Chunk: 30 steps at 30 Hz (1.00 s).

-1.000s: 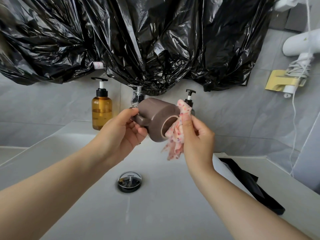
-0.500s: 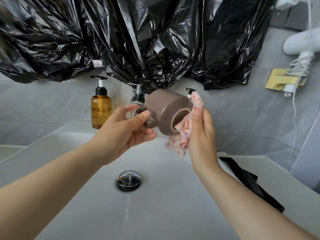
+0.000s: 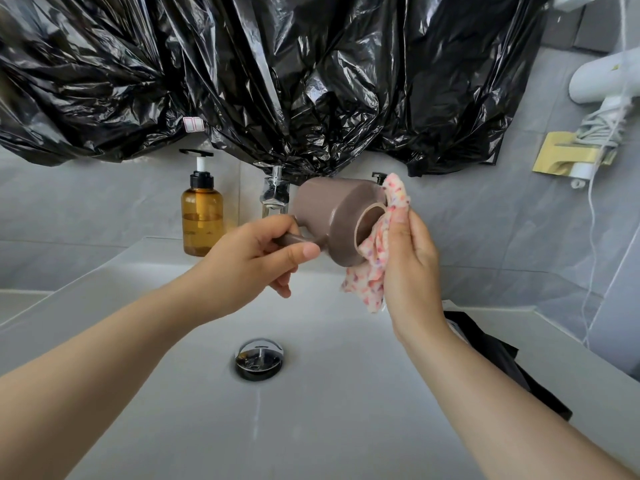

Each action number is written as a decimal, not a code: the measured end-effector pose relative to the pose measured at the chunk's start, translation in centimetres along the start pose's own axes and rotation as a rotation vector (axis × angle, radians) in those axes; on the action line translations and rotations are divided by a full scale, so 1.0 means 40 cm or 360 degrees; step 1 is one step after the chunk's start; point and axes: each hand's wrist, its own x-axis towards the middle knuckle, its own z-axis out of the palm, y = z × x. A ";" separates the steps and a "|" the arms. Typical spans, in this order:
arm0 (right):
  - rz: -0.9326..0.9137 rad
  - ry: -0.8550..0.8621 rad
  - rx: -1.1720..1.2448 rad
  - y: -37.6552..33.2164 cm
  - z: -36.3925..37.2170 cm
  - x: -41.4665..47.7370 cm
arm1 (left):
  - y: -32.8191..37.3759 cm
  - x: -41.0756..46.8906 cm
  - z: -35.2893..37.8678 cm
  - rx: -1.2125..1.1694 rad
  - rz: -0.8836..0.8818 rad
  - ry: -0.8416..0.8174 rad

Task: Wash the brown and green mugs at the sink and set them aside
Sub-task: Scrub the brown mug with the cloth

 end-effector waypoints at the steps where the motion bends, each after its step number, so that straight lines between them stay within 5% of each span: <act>1: -0.0009 -0.0041 0.0037 -0.002 0.002 -0.004 | -0.002 0.001 0.002 -0.0051 0.0000 0.0044; 6: -0.0066 -0.0191 0.0015 0.002 0.014 -0.023 | -0.007 0.009 0.003 -0.0275 -0.0053 0.0235; 20: -0.0238 0.0006 -0.0278 0.023 0.021 -0.028 | -0.019 0.004 0.031 -0.0479 -0.0182 0.0362; 25: -0.0443 0.0385 -0.0307 -0.005 -0.025 0.022 | -0.020 0.002 0.037 -0.0392 -0.0161 0.0291; 30: -0.0453 -0.0005 -0.0289 -0.002 -0.013 0.015 | -0.019 -0.005 0.052 -0.0395 -0.0172 0.0216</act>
